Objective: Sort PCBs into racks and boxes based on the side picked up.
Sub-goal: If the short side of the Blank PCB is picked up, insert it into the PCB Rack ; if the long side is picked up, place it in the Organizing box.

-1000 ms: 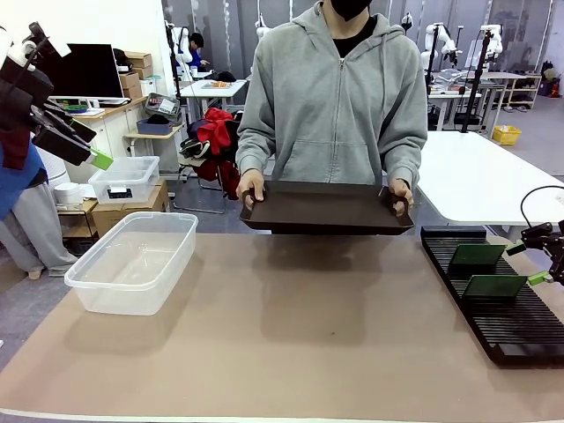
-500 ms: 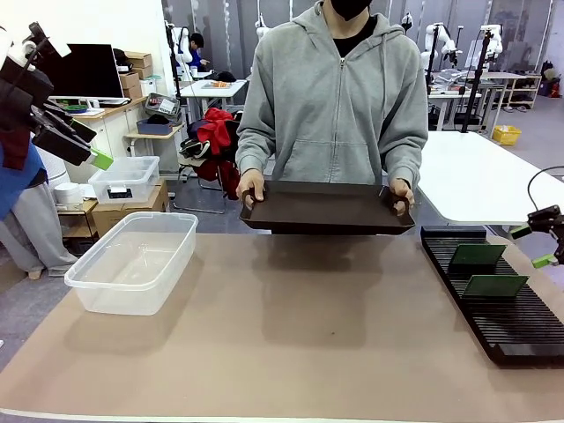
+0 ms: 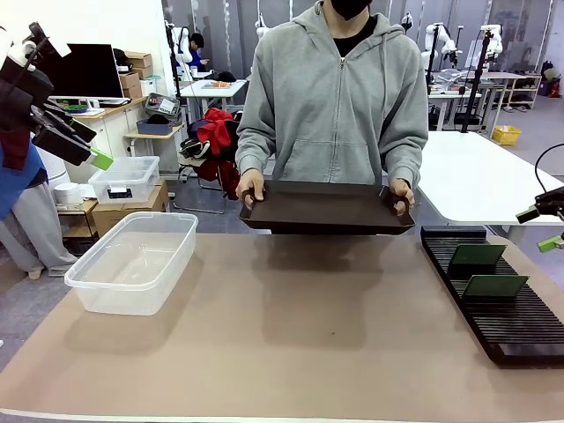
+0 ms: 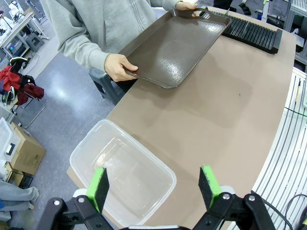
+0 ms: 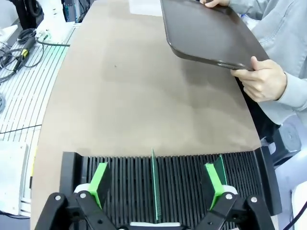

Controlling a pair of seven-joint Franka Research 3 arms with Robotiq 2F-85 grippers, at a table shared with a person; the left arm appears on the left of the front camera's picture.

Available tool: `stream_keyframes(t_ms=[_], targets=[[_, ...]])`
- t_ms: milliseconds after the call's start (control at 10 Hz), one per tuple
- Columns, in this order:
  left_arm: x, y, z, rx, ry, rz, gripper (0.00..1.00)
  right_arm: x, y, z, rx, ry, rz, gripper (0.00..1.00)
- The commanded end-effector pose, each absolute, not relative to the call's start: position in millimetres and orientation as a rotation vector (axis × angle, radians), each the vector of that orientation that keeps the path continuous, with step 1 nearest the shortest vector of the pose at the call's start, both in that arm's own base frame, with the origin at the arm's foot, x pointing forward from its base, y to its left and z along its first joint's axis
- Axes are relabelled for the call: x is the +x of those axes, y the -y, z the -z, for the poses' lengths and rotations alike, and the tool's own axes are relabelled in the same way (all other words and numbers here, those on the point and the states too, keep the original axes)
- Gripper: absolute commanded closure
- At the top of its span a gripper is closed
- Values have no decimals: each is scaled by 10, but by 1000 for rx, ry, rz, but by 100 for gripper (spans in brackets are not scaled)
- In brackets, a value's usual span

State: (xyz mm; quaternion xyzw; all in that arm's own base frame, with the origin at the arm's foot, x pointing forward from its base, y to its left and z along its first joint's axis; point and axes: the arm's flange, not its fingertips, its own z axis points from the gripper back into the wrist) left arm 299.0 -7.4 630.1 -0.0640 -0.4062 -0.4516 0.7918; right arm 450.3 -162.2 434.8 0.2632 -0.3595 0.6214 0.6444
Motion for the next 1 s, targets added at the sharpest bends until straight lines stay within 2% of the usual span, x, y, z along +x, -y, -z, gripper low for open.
stream_keyframes(t_ms=[0,600,900], targets=[[2989,68,-6285,-140,864,975,0,4307,1489,-4539,591,773,-1329,0],[2989,68,-6285,-140,864,975,0,3951,1370,-5247,553,746,-1180,0],[2989,68,-6285,-140,864,975,0,3881,1417,-5407,525,741,-1136,0]])
